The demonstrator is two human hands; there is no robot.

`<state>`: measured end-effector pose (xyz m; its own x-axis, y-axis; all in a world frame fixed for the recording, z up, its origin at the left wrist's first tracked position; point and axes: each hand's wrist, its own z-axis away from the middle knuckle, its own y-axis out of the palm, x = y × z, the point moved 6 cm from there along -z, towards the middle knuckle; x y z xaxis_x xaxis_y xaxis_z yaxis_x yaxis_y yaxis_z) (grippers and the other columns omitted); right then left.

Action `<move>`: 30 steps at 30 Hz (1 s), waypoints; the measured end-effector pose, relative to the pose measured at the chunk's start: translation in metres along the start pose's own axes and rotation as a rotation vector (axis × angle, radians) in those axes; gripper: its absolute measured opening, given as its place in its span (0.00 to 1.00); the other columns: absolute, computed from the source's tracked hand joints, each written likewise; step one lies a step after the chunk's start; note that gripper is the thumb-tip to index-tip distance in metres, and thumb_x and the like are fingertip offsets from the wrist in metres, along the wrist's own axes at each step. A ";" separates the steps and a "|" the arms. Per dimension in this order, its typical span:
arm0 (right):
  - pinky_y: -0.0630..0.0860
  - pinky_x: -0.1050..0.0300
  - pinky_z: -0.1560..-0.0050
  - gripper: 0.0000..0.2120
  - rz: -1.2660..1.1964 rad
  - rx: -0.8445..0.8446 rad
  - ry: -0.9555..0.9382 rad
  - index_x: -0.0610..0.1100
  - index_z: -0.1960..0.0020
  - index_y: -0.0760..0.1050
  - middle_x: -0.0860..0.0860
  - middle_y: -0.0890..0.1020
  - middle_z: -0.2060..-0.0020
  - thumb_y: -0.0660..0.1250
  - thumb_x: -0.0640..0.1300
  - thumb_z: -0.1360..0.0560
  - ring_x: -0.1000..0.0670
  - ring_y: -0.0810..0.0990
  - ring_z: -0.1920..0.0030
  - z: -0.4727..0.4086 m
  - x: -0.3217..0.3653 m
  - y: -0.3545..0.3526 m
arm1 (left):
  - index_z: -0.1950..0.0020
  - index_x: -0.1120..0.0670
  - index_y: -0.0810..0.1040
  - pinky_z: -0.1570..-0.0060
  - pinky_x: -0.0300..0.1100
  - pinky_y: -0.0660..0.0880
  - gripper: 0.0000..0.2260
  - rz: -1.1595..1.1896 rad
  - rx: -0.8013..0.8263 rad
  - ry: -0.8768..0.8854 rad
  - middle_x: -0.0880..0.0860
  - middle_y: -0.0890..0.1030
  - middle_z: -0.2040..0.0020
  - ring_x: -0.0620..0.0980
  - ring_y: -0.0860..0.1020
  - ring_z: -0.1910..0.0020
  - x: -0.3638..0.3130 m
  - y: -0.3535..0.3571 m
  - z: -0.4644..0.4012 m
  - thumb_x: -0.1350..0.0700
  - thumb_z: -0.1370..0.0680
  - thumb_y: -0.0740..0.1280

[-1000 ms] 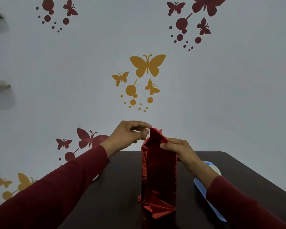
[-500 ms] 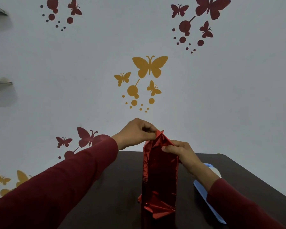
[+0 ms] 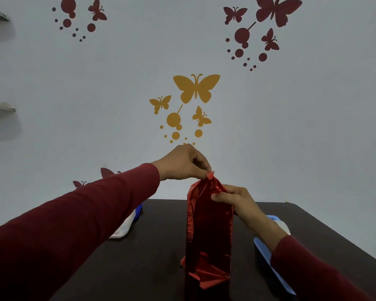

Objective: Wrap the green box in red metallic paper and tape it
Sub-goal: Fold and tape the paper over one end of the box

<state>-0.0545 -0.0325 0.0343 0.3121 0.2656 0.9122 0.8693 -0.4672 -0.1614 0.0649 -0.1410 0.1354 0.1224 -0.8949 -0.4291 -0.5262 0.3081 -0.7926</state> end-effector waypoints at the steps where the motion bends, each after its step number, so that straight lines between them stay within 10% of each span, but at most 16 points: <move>1: 0.78 0.65 0.59 0.07 -0.001 -0.004 0.002 0.45 0.60 0.83 0.47 0.87 0.60 0.72 0.37 0.24 0.50 0.87 0.57 0.000 -0.001 -0.001 | 0.49 0.52 0.89 0.50 0.37 0.82 0.05 -0.039 0.002 0.035 0.47 0.88 0.56 0.41 0.85 0.56 -0.004 -0.001 -0.002 0.56 0.25 0.78; 16: 0.78 0.65 0.60 0.09 -0.029 0.000 0.013 0.45 0.61 0.83 0.48 0.87 0.62 0.72 0.36 0.24 0.52 0.87 0.60 0.001 0.000 -0.002 | 0.44 0.54 0.81 0.44 0.46 0.82 0.10 -0.074 0.099 0.029 0.49 0.88 0.59 0.43 0.86 0.57 -0.024 -0.010 -0.006 0.62 0.24 0.74; 21: 0.79 0.67 0.60 0.06 -0.011 -0.017 0.022 0.39 0.56 0.84 0.44 0.88 0.58 0.72 0.41 0.23 0.50 0.87 0.58 -0.001 -0.006 -0.005 | 0.45 0.52 0.81 0.53 0.43 0.79 0.06 0.198 -0.157 -0.018 0.51 0.86 0.56 0.42 0.83 0.58 -0.012 -0.027 -0.003 0.56 0.21 0.72; 25: 0.78 0.66 0.60 0.06 -0.029 -0.018 0.016 0.42 0.58 0.83 0.47 0.87 0.61 0.72 0.41 0.22 0.52 0.86 0.61 0.000 -0.005 -0.002 | 0.37 0.47 0.80 0.47 0.41 0.80 0.22 -0.037 0.094 -0.103 0.43 0.85 0.47 0.42 0.82 0.47 -0.010 -0.009 0.001 0.36 0.25 0.73; 30: 0.78 0.67 0.61 0.05 -0.023 -0.024 0.006 0.41 0.55 0.85 0.46 0.87 0.61 0.72 0.40 0.23 0.52 0.87 0.60 0.001 -0.003 -0.002 | 0.40 0.52 0.83 0.50 0.46 0.81 0.14 -0.083 0.141 -0.120 0.49 0.88 0.57 0.44 0.86 0.56 -0.011 -0.001 -0.006 0.52 0.24 0.76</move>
<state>-0.0570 -0.0314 0.0320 0.2897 0.2713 0.9179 0.8667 -0.4812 -0.1313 0.0592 -0.1335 0.1433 0.2644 -0.8767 -0.4019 -0.3880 0.2848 -0.8765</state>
